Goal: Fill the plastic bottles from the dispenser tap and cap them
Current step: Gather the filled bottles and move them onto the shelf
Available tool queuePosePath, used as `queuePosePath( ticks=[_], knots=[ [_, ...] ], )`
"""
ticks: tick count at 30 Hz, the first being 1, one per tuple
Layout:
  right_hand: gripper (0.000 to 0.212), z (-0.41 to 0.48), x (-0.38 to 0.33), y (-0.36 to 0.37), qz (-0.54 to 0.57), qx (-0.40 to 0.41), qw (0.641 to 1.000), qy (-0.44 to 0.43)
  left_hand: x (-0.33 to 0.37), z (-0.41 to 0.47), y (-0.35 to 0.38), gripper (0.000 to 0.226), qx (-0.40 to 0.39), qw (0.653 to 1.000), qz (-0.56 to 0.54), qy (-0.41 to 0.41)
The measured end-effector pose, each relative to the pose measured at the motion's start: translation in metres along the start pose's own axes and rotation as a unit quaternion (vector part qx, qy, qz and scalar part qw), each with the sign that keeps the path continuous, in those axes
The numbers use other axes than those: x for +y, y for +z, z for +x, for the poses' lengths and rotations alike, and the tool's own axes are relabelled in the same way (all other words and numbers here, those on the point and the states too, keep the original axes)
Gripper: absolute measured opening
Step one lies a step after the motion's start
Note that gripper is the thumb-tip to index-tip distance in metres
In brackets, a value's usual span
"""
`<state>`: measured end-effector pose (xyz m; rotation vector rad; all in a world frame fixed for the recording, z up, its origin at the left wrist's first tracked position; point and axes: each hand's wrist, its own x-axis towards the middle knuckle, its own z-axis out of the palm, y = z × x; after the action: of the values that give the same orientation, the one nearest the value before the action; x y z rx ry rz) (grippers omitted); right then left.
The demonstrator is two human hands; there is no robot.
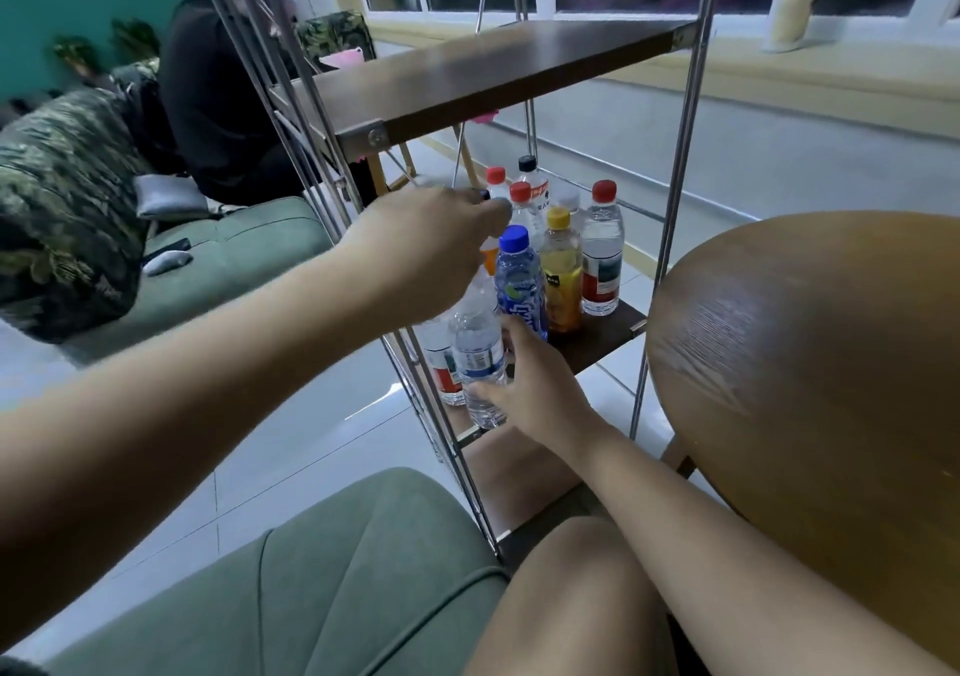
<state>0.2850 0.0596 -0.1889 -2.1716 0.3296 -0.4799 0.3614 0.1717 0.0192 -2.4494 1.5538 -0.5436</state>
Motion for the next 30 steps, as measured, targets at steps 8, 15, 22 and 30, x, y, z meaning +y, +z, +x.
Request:
queuePosePath(
  ticks=[8, 15, 22, 30],
  knots=[
    [0.053, -0.005, 0.013, 0.003, 0.015, -0.047, 0.997, 0.067, -0.018, -0.12, 0.062, 0.008, 0.31, 0.862, -0.357, -0.185],
    [0.052, -0.003, 0.014, 0.014, 0.006, -0.023, 0.996, 0.085, -0.039, -0.102, 0.212, 0.029, 0.044, 0.762, -0.565, -0.313],
    [0.052, 0.005, 0.007, 0.032, -0.025, -0.002, 0.996, 0.089, -0.043, -0.088, 0.273, 0.049, -0.022, 0.76, -0.603, -0.241],
    [0.048, 0.021, -0.003, 0.051, -0.061, -0.003, 0.996, 0.066, -0.048, -0.08, 0.295, 0.054, 0.018, 0.759, -0.605, -0.24]
  ],
)
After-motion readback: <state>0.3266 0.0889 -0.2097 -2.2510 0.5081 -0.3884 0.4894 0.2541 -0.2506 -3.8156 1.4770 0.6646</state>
